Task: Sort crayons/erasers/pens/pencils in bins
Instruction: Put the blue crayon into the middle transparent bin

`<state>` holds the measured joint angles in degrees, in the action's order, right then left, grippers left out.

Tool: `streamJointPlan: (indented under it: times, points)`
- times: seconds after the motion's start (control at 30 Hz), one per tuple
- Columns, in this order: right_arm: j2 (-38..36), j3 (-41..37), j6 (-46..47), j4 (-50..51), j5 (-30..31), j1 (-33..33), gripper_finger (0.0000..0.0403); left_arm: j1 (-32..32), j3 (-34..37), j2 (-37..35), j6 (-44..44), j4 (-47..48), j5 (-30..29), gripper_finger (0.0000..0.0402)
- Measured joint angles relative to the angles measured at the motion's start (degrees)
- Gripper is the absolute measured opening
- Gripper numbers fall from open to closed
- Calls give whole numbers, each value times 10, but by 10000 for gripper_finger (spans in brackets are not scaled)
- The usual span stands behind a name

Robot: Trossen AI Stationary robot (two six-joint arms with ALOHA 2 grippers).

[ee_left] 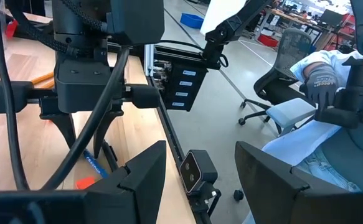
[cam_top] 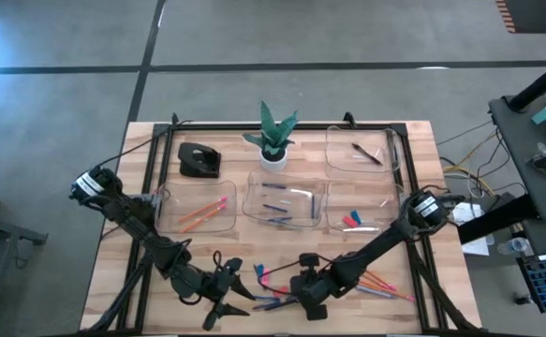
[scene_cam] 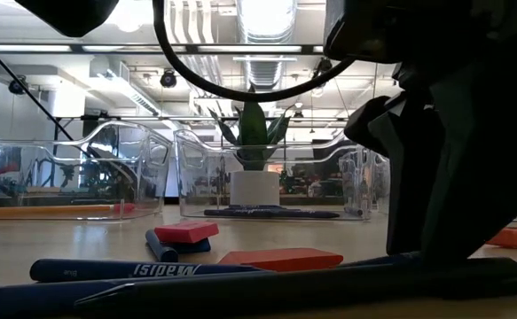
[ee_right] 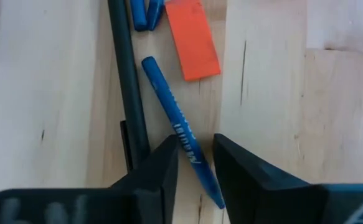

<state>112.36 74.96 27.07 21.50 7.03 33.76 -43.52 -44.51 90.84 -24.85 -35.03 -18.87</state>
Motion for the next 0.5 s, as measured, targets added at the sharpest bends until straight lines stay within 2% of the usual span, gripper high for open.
streamJointPlan:
  times: [0.23, 0.5]
  points:
    - [1, 0, -8, 3, 5, 0, 23, 0, 0, 0, 0, 0, 0, 178]
    - [-7, 3, -41, 10, -6, 0, 16, 0, 0, 0, 0, 0, 0, 178]
